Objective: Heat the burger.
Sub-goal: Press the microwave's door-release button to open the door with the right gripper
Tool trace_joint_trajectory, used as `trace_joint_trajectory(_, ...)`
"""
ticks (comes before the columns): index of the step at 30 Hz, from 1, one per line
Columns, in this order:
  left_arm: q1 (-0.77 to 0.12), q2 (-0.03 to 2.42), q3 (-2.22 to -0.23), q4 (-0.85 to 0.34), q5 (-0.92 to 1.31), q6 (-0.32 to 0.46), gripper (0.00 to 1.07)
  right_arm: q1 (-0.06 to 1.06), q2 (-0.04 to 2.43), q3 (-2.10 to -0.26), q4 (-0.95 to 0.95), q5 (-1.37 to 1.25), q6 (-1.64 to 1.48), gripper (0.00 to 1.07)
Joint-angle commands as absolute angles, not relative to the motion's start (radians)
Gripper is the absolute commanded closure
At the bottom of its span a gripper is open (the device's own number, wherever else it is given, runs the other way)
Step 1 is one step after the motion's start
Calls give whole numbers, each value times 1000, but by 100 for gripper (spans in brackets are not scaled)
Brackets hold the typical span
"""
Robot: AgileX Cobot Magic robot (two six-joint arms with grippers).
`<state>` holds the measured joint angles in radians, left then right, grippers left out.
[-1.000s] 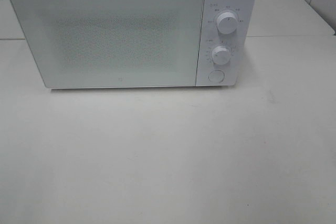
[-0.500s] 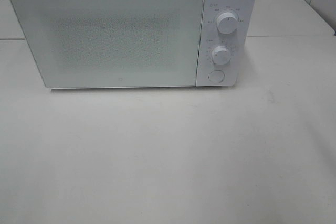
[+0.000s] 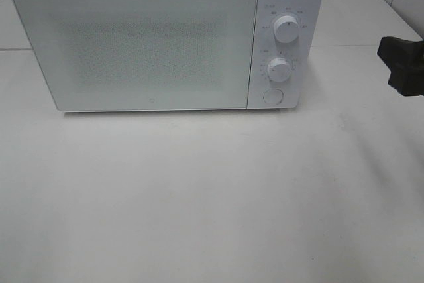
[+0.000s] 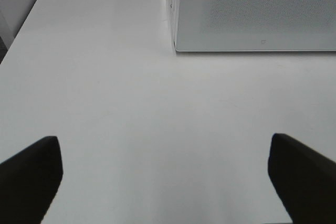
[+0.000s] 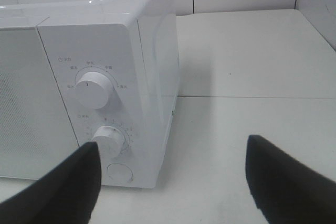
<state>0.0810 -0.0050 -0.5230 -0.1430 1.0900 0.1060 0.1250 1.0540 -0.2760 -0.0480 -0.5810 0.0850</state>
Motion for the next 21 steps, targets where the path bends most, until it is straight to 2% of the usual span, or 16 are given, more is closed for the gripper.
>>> trace_joint_trajectory(1,82,-22,-522,-145,1076,103,7,121,1113,-258,-7,-713,36,34)
trace_joint_trajectory(7,82,-22,-522,-145,1076,103,7,159,1263,-235,170,-860,-80,34)
trace_joint_trajectory(14,82,-22,-522,-145,1076,103,7,375,1437,-237,443,-1030,-214,34)
trace_joint_trajectory(18,82,-22,-522,-145,1076,103,7,459,1492,-238,526,-1106,-217,34)
trace_joint_trajectory(19,82,-22,-522,-145,1076,103,7,516,1532,-238,576,-1153,-217,34)
trace_joint_trajectory(21,82,-22,-522,-145,1076,103,7,537,1551,-243,598,-1162,-217,34)
